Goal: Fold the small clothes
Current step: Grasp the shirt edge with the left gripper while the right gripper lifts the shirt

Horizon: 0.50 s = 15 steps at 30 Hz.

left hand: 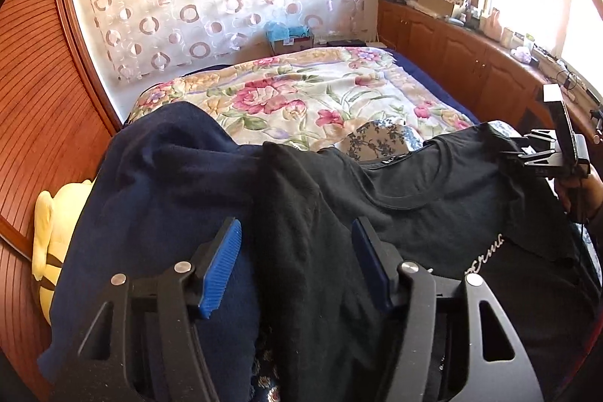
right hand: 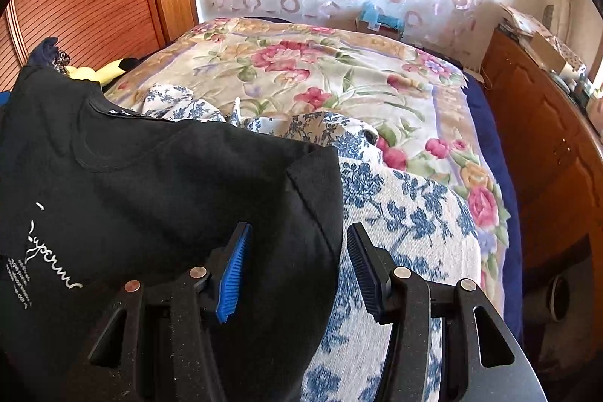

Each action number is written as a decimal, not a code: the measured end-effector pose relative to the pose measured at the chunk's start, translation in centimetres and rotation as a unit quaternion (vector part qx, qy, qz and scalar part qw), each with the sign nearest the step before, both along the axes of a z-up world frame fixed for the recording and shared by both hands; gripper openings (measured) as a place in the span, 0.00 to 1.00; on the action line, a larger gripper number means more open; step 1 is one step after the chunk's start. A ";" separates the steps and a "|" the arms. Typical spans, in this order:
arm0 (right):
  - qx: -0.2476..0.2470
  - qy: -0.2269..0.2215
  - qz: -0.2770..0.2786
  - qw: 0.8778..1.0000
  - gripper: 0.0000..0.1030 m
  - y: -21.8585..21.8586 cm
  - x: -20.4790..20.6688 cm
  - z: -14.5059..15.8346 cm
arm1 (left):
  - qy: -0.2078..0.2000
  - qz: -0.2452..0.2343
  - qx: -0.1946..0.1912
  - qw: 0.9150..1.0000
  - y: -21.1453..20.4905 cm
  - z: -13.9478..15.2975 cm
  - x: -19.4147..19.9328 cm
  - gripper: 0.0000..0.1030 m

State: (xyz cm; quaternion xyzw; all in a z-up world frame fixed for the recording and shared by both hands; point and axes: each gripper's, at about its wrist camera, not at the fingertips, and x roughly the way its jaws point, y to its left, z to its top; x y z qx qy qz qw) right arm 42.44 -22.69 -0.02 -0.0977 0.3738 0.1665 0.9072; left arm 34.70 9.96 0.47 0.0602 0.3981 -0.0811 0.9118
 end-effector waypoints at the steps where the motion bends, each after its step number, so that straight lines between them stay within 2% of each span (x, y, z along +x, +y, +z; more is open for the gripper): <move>1: 0.001 -0.001 0.003 1.000 0.52 0.0 0.1 0.1 | 0.000 0.000 0.000 1.000 0.1 -0.1 0.0 0.60; 5: 0.020 -0.008 0.011 1.000 0.53 -0.7 -0.2 0.0 | -0.019 0.004 0.010 1.000 -0.1 0.0 -0.6 0.50; 9: 0.034 -0.011 0.011 0.999 0.55 -1.1 -0.6 -0.1 | -0.013 -0.004 0.019 1.000 -0.5 -0.3 -0.6 0.38; 13: 0.023 -0.013 0.012 1.000 0.59 -0.8 -0.8 -0.2 | -0.009 -0.007 0.031 0.999 -0.9 -0.4 -0.1 0.37; 15: 0.029 -0.008 0.020 0.999 0.65 -0.8 -0.8 -0.2 | -0.005 -0.005 0.037 0.999 -1.0 -0.7 0.2 0.37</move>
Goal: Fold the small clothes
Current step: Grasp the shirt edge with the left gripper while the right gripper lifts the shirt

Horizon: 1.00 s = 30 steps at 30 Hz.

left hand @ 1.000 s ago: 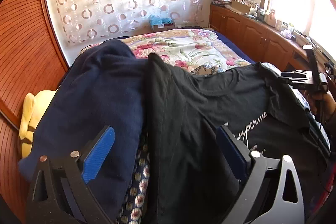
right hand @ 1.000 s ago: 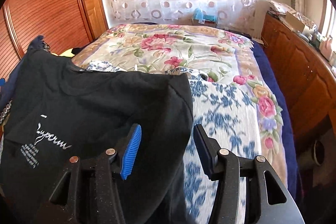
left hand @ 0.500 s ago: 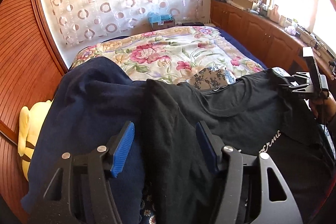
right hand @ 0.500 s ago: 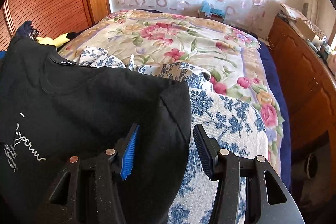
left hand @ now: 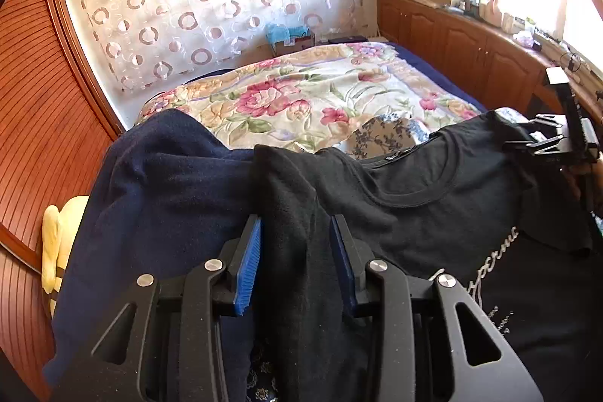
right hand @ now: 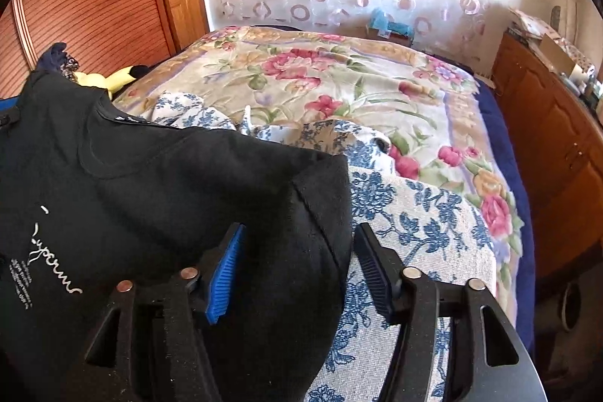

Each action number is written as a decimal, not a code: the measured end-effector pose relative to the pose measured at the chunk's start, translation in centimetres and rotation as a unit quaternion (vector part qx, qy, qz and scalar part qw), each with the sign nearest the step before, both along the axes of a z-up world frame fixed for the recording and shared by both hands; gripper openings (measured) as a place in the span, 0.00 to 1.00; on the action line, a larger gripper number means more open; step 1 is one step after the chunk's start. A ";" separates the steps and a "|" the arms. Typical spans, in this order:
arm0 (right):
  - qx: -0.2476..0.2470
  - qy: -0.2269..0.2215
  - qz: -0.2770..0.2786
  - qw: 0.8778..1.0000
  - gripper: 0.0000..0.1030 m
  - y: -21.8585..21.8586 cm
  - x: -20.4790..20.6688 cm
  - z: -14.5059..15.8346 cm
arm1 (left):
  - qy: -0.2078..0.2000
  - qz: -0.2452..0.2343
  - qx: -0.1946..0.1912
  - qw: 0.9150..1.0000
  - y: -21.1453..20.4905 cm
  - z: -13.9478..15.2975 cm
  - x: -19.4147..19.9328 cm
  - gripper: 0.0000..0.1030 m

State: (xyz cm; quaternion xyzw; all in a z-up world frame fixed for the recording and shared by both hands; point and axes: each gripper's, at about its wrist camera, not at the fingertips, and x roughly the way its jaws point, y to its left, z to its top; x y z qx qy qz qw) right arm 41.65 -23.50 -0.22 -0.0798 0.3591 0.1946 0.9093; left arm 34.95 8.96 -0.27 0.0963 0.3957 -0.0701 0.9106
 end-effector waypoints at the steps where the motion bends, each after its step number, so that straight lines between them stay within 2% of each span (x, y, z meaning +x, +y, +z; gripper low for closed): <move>1: 0.001 0.001 0.003 1.000 0.66 0.0 0.1 0.0 | 0.006 0.002 0.004 1.000 -0.1 -0.3 0.3 0.37; 5: -0.011 -0.001 0.002 1.000 0.66 0.3 0.1 0.1 | 0.012 0.003 0.014 1.000 -0.5 -0.7 0.8 0.37; 6: -0.010 -0.001 0.002 1.000 0.67 0.2 0.2 0.1 | 0.009 0.003 0.012 1.000 -0.5 -0.5 0.7 0.31; 7: -0.009 -0.001 0.002 1.000 0.67 0.1 0.2 0.1 | 0.005 0.003 0.007 1.000 -0.6 -0.3 0.6 0.16; 8: -0.009 -0.001 0.001 1.000 0.67 0.1 0.2 0.2 | 0.006 0.004 -0.001 1.000 -0.6 0.0 0.5 0.09; 10: -0.013 -0.004 0.000 1.000 0.66 0.2 0.1 0.2 | 0.004 -0.002 -0.016 1.000 -0.7 0.5 0.0 0.05; 11: -0.015 -0.006 0.001 1.000 0.56 0.3 0.0 0.2 | 0.001 -0.005 -0.017 1.000 -0.9 0.7 -0.2 0.05; 12: -0.014 -0.008 0.006 1.000 0.40 0.4 -0.1 0.3 | -0.004 -0.008 -0.017 1.000 -1.2 1.0 -0.7 0.05; 13: -0.011 -0.010 0.013 1.000 0.31 0.5 -0.3 0.4 | -0.008 -0.014 -0.019 1.000 -1.4 1.2 -1.3 0.05; 14: -0.012 -0.012 0.011 1.000 0.15 0.6 -0.5 0.4 | -0.012 -0.020 -0.021 1.000 -1.7 1.4 -1.9 0.05; 15: -0.015 -0.013 0.006 1.000 0.08 0.6 -0.7 0.4 | -0.018 -0.024 -0.020 0.999 -2.0 1.7 -2.7 0.05; 19: 0.004 -0.013 0.021 1.000 0.06 0.4 -2.5 1.1 | -0.032 -0.034 -0.032 0.998 -2.1 2.6 -5.2 0.04; 26: 0.037 -0.080 0.017 0.996 0.05 -1.1 -9.0 5.0 | -0.065 -0.047 -0.059 0.995 -1.7 4.7 -11.3 0.04; 30: 0.039 -0.106 0.032 0.993 0.05 -2.0 -14.6 5.7 | -0.062 -0.064 -0.067 0.994 -1.8 3.6 -16.3 0.04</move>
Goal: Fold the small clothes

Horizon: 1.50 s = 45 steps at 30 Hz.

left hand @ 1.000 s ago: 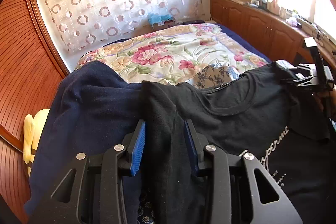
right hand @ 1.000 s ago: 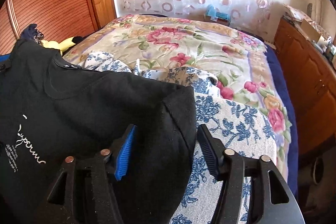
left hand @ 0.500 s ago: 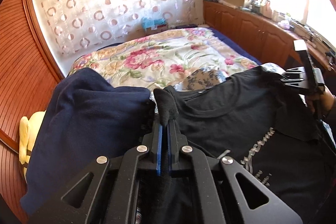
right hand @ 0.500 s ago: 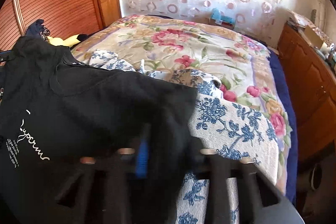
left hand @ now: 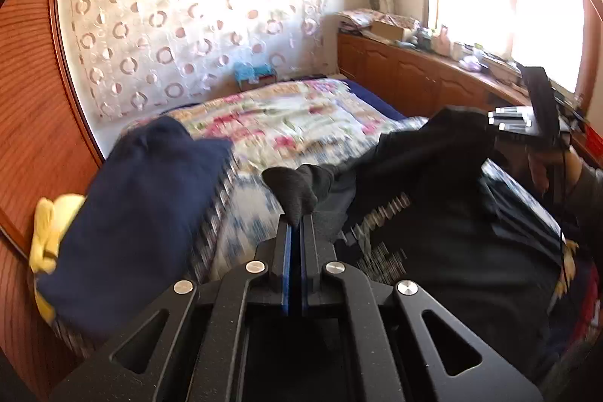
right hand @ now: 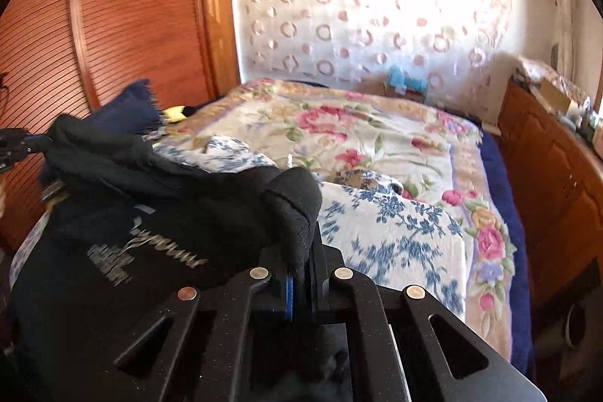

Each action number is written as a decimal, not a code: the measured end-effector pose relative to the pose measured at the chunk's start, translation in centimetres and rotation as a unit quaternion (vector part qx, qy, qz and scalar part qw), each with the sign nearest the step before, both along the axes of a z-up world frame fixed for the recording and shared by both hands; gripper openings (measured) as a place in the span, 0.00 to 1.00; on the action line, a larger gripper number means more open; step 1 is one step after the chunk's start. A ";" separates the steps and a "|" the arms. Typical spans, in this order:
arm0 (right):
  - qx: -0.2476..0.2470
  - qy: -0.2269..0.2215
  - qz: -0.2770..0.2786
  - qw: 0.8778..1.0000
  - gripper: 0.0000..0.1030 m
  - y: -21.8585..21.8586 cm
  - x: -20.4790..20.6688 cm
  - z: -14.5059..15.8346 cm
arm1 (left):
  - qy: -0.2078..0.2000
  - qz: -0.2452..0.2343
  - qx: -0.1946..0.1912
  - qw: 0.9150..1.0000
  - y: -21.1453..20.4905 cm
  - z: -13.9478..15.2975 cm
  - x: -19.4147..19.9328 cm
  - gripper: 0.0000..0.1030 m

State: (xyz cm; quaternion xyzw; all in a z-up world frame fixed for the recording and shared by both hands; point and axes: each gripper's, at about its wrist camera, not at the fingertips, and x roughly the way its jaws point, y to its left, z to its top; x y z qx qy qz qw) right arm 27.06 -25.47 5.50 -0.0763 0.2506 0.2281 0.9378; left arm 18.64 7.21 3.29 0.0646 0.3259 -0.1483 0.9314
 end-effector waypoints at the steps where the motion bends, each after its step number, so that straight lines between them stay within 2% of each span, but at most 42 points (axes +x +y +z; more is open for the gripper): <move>1: 0.006 0.001 0.002 1.000 0.05 -0.4 -1.6 -0.1 | 0.000 0.001 0.000 1.000 0.2 -0.4 -1.3 0.04; 10: 0.022 0.003 0.004 1.000 0.05 -3.7 -15.0 -2.6 | -0.020 0.029 -0.050 0.998 3.3 -1.4 -12.3 0.04; 14: 0.017 0.006 0.010 1.000 0.05 -4.5 -19.3 -3.3 | -0.011 0.035 -0.063 0.997 2.8 -4.0 -15.4 0.04; 18: 0.036 0.024 0.002 0.999 0.05 -5.3 -21.3 -4.3 | 0.000 0.048 -0.085 0.995 3.5 -5.7 -16.4 0.04; 24: 0.038 0.021 -0.003 0.999 0.05 -5.4 -24.4 -3.6 | -0.018 0.053 -0.096 0.994 4.0 -4.1 -18.9 0.04; 30: 0.035 0.014 -0.003 0.999 0.05 -5.6 -27.6 -3.1 | -0.017 0.045 -0.082 0.995 3.6 -3.5 -21.7 0.04; 33: 0.035 0.023 -0.004 0.999 0.05 -5.9 -28.6 -3.6 | 0.003 0.038 -0.084 0.996 3.3 -4.6 -21.7 0.04; 40: 0.024 0.070 -0.017 0.997 0.05 -6.0 -28.2 -6.2 | 0.022 0.052 -0.062 0.997 3.3 -6.0 -20.9 0.05; 43: 0.022 0.075 -0.019 0.997 0.05 -6.0 -28.0 -5.9 | 0.015 0.054 -0.051 0.997 3.3 -5.6 -21.0 0.05; 45: 0.021 0.073 -0.021 0.997 0.10 -6.0 -28.0 -5.5 | 0.006 0.057 -0.042 0.997 3.3 -5.2 -21.1 0.05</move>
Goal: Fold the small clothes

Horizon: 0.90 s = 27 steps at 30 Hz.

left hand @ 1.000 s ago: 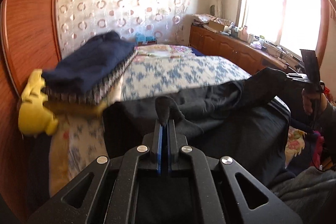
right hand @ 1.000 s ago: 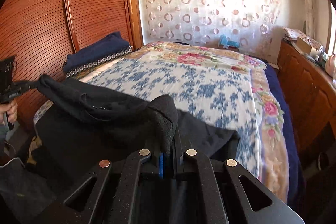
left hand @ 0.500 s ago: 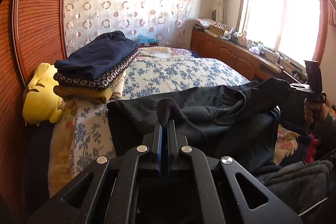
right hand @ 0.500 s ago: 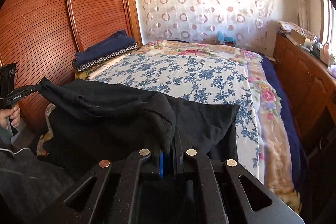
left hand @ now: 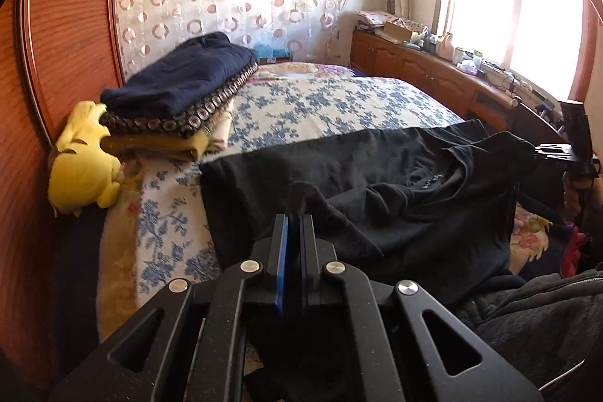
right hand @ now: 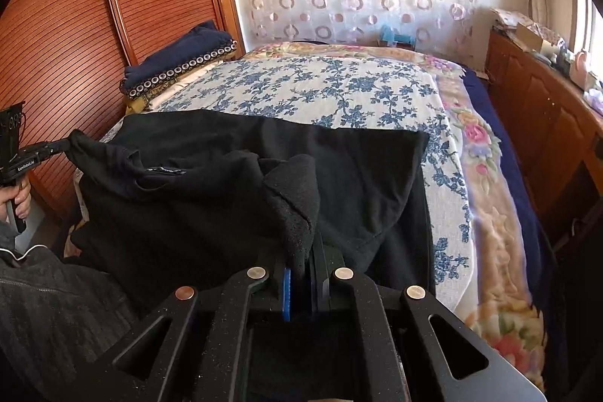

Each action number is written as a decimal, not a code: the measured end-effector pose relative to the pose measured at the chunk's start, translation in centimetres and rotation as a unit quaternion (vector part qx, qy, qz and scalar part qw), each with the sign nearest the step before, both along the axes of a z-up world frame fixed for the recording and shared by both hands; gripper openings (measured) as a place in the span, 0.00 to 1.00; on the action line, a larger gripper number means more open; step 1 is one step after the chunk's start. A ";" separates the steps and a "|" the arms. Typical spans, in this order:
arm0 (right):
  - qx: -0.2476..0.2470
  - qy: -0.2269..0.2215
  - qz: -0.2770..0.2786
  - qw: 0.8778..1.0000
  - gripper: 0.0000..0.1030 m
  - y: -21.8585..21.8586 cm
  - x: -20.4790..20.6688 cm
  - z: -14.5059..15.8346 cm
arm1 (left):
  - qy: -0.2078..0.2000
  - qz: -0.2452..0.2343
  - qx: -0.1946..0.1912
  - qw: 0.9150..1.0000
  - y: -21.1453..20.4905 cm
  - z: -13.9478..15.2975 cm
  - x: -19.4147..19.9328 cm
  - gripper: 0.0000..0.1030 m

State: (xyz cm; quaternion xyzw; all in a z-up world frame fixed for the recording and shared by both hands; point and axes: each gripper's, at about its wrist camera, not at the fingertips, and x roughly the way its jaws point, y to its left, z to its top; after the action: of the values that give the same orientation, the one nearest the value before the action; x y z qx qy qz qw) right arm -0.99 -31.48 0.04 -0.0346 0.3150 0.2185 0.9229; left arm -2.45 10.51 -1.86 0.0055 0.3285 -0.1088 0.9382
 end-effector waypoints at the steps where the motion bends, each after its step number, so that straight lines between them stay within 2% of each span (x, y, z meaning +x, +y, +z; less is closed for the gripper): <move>1: -0.002 -0.001 -0.003 1.000 0.10 -0.1 0.0 0.2 | -0.003 0.001 0.002 1.000 0.0 0.2 0.0 0.11; 5: -0.004 -0.006 -0.005 1.000 0.11 -0.3 -0.5 0.7 | -0.020 0.003 -0.001 1.000 0.2 1.2 0.1 0.39; 8: -0.007 -0.013 -0.003 1.000 0.14 -0.5 -1.1 1.0 | -0.023 0.002 -0.006 1.000 0.3 1.3 0.6 0.73; 9: -0.009 -0.016 -0.005 1.000 0.15 -0.6 -1.2 1.1 | -0.024 0.005 -0.004 1.000 0.2 1.3 0.9 0.78; 14: -0.017 -0.019 -0.007 1.000 0.17 -1.5 -1.7 1.5 | -0.011 0.009 0.003 1.000 -0.1 0.1 2.7 0.79; 16: -0.022 -0.024 -0.010 0.999 0.23 -2.0 -1.9 1.8 | 0.001 0.009 0.006 1.000 -0.1 -0.7 3.6 0.79; 18: -0.032 -0.031 -0.020 0.999 0.36 -2.5 -1.8 2.2 | 0.015 0.010 0.000 1.000 0.1 -1.4 5.1 0.79; 19: -0.033 -0.035 -0.025 0.999 0.37 -2.9 -1.5 2.4 | 0.023 0.013 0.000 1.000 0.2 -1.6 5.8 0.79; 23: -0.031 -0.039 -0.051 0.997 0.41 -3.9 0.8 2.6 | 0.025 0.029 0.008 0.999 0.9 -2.0 8.9 0.79; 27: -0.019 -0.029 -0.074 0.997 0.41 -3.9 4.3 1.6 | 0.027 0.048 0.008 0.998 2.1 -2.2 11.6 0.79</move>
State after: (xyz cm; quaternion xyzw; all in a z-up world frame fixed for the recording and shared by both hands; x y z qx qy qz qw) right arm 3.30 -35.41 1.67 -0.0352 0.2940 0.1422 0.9445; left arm 9.15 12.58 -4.05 -0.0058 0.3546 -0.0612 0.9330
